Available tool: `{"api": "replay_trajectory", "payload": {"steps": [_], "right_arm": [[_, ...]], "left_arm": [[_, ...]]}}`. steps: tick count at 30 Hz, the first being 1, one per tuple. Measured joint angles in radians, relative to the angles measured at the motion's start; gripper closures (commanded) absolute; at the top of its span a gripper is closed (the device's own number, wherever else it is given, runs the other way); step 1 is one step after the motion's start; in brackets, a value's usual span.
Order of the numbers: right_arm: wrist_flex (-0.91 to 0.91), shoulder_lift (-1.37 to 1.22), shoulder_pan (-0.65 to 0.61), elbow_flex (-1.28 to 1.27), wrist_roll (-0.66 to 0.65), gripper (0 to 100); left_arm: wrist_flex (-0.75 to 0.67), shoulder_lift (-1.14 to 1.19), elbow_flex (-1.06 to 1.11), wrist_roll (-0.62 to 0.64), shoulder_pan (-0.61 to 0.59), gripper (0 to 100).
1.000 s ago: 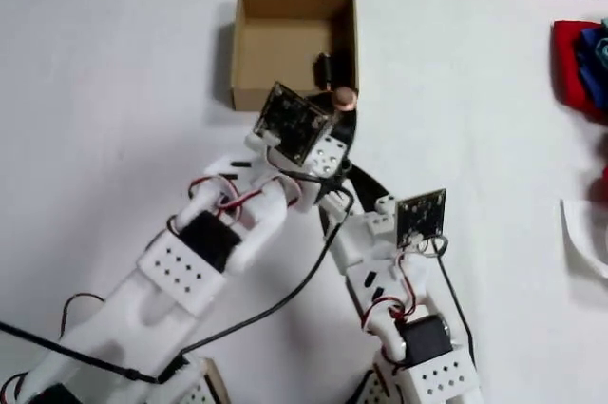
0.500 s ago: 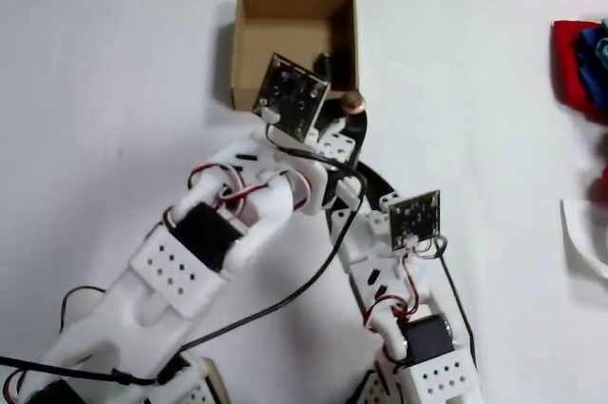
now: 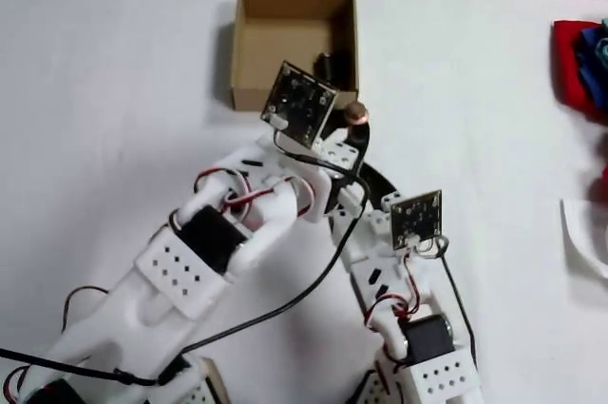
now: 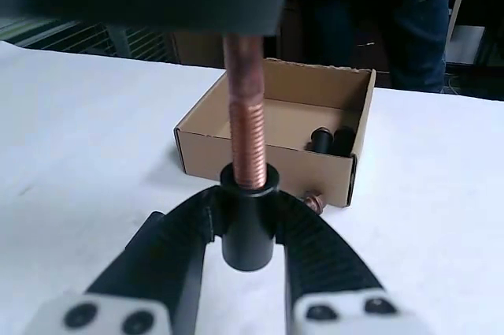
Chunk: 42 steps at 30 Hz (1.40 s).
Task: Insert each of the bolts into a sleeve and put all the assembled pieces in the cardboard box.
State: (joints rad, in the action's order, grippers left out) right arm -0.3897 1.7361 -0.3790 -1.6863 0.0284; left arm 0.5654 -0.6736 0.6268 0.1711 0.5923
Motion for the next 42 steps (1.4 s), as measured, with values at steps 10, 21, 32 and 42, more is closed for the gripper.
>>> {"api": "replay_trajectory", "payload": {"steps": [10, 21, 32, 42], "right_arm": [[0.000, 0.000, -0.003, 0.000, 0.000, 97.6], [0.000, 0.002, -0.003, 0.000, 0.000, 97.6], [0.000, 0.002, 0.000, 0.000, -0.002, 97.6], [-0.086, 0.000, -0.003, 0.000, -0.002, 97.5]], "left_arm": [[0.000, 0.000, 0.091, -0.002, 0.003, 97], [0.061, -0.002, 0.087, -0.002, -0.002, 88], [0.321, -0.002, -0.095, -0.002, -0.012, 88], [0.436, -0.003, -0.219, -0.026, -0.061, 88]]}}
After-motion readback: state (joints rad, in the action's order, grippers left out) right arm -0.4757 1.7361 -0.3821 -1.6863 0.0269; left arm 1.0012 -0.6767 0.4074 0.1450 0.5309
